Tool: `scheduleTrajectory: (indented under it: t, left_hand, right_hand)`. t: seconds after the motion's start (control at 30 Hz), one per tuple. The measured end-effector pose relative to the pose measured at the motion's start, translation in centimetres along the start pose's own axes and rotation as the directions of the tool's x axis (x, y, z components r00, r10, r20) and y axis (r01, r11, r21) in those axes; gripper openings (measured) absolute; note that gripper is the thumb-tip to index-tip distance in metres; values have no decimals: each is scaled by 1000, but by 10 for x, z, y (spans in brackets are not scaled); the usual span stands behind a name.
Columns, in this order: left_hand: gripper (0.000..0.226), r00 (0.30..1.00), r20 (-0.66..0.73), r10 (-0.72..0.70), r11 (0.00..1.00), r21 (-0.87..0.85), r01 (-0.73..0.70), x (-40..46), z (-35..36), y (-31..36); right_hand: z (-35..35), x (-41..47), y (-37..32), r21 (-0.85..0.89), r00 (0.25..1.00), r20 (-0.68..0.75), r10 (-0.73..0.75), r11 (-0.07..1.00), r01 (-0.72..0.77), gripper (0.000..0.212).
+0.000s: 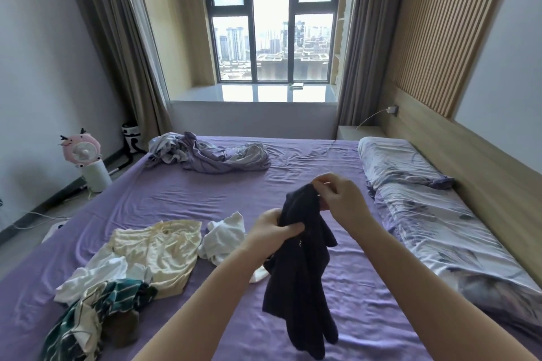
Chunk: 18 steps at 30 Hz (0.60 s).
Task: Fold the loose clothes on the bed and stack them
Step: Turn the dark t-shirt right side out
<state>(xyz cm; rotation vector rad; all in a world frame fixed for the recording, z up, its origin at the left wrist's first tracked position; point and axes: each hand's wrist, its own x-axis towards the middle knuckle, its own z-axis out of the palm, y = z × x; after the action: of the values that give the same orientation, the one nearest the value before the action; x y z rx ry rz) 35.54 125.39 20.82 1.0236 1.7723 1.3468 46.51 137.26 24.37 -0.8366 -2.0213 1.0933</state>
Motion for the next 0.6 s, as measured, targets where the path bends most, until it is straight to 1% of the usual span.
scheduleTrajectory:
  t: [0.03, 0.07, 0.1, 0.17, 0.2, 0.23, 0.27, 0.33, 0.43, 0.53, 0.6]
  left_hand:
    - [9, 1000, -1, -12, 997, -73, 12, 2, -2, 3]
    - [12, 999, -11, -30, 992, -125, 28, 4, -4, 5]
    - [15, 999, -17, -49, 988, -150, 46, 6, -5, 7]
    - [18, 997, -9, -78, 984, -162, 76, 11, -4, 10]
    - [17, 996, -3, -89, 981, -171, 87, 13, -4, 11]
    - [16, 995, 0, -103, 978, -183, 101, 15, -3, 12]
    - [16, 993, 1, -119, 974, -193, 117, 16, -3, 12]
    - [15, 989, -6, -146, 970, -199, 142, 20, -5, 11]
    - [12, 986, -38, -165, 965, -214, 154, 24, -11, 9]
    - [17, 990, -84, -111, 986, -135, 99, 25, -16, 9]
    - [10, 994, -74, -75, 987, -147, 64, 25, -18, 11]
  right_hand:
    - [1, -3, 4, 80, 999, 27, 37, 996, -39, 7]
    - [2, -7, 9, 122, 995, 73, 63, 990, -72, 7]
    - [4, -11, 16, 125, 987, 138, 85, 987, -102, 12]
    - [7, -21, 29, 111, 950, 282, 133, 979, -170, 27]
    - [8, -25, 35, 77, 933, 327, 147, 981, -181, 32]
    - [9, -29, 41, 23, 929, 337, 151, 985, -168, 33]
    - [9, -30, 46, -35, 937, 316, 152, 988, -148, 31]
    - [6, -30, 54, -90, 962, 237, 134, 989, -116, 19]
    - [-3, -28, 60, -68, 985, 128, 118, 992, -110, 8]
    - [-10, -24, 63, -7, 992, 62, 114, 993, -114, 10]
    - [-10, -22, 62, 30, 991, 66, 119, 992, -121, 14]
